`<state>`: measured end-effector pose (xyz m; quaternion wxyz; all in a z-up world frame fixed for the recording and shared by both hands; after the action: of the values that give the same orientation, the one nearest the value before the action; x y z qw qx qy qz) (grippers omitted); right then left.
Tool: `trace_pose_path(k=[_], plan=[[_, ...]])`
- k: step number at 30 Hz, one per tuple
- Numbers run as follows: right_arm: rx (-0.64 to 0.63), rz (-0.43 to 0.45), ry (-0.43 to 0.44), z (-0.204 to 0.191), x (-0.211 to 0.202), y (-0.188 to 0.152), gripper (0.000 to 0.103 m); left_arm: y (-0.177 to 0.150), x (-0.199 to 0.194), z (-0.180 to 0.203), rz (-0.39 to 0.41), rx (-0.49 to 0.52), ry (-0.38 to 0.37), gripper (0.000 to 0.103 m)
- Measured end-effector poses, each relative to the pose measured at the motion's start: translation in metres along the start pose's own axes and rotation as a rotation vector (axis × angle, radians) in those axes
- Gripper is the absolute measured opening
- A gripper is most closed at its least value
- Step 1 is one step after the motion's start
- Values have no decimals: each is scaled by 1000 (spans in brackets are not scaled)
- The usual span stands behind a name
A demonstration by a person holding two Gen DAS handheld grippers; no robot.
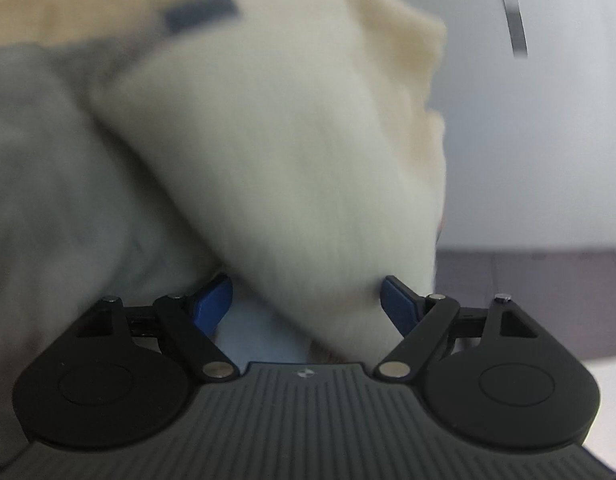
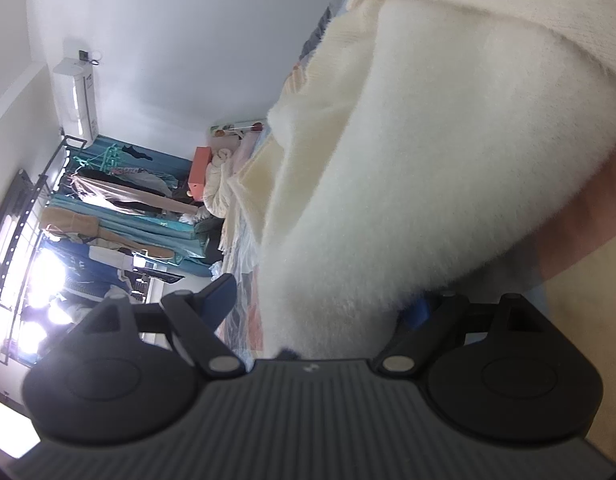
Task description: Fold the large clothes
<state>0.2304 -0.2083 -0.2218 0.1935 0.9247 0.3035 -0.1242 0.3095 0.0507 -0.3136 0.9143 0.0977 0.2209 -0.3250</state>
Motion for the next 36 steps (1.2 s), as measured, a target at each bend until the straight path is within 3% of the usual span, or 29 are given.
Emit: trace_pose_path(k=[3,6,13,17,20,26,36], plan=[[-8,-24,-60,6,5,-6,87,10,-9,-3,86,-26,2,84],[19,-36,-97,17,6,-10,86,18,-11,-7,117,-72,-1,84],[116,22,-128,34,-3,2,86,39,-9,-19,204,-133,7,84],[134,56,-140,38,-7,7,86,44,-9,-20,212,-141,9,83],[145,115,-171,44,-17,14,86,48,-5,-21,221,-118,45,64],[233,218,-213,63,-33,34,84,48,-15,-16,234,-8,84,47],[267,241,-240,72,-38,34,62,50,-22,-9,234,28,70,41]])
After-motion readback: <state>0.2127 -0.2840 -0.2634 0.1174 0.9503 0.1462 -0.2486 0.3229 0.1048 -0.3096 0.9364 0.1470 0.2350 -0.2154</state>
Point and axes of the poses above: each gripper's, at about its wrist camera, not at the fingertips, and x roughly the way its jaws point, z to its right, y to its top, the point moved 6 cm from there along x, roughly the way its jaws point, and after that the axes turned 5 degrees about z, right-handed, at the moved point
